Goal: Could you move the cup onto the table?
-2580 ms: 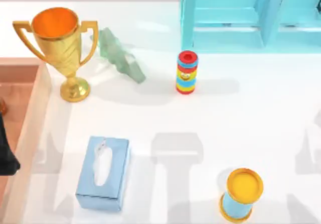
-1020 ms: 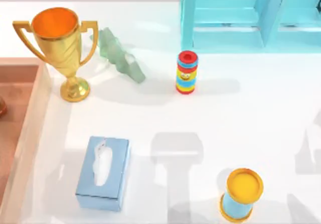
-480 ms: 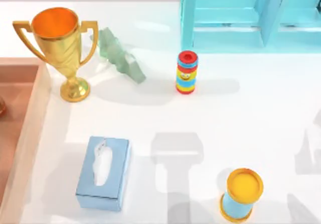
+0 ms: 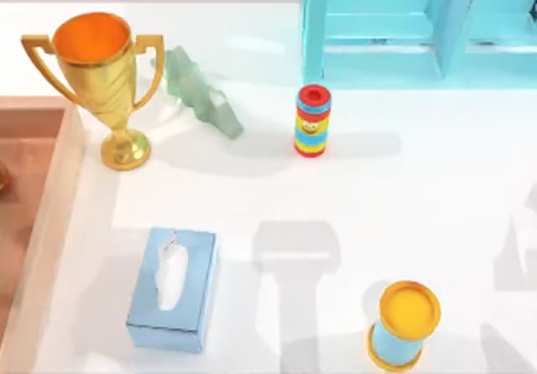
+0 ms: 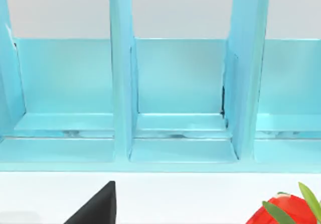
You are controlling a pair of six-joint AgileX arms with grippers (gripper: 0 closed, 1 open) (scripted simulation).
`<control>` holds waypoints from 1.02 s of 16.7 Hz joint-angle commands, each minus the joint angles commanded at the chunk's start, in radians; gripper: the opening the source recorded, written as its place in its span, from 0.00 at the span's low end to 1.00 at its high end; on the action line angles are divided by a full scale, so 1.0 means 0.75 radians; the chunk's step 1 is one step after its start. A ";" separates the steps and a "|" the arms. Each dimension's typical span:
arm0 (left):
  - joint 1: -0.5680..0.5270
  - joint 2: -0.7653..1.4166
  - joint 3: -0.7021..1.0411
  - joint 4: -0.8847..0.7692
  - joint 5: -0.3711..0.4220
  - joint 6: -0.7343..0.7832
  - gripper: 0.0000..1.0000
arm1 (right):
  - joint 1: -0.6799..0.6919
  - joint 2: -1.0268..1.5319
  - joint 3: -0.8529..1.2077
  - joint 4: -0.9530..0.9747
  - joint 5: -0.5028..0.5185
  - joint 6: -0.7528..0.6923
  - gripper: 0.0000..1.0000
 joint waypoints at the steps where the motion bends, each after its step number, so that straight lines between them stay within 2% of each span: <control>1: 0.001 0.016 -0.044 0.061 0.000 0.001 1.00 | 0.000 0.000 0.000 0.000 0.000 0.000 1.00; 4: 0.004 0.046 -0.129 0.159 0.000 0.004 1.00 | 0.000 0.000 0.000 0.000 0.000 0.000 1.00; 8: 0.004 0.047 -0.133 0.163 0.000 0.004 1.00 | 0.000 0.000 0.000 0.000 0.000 0.000 1.00; 17: 0.004 0.047 -0.133 0.163 0.000 0.004 0.32 | 0.000 0.000 0.000 0.000 0.000 0.000 1.00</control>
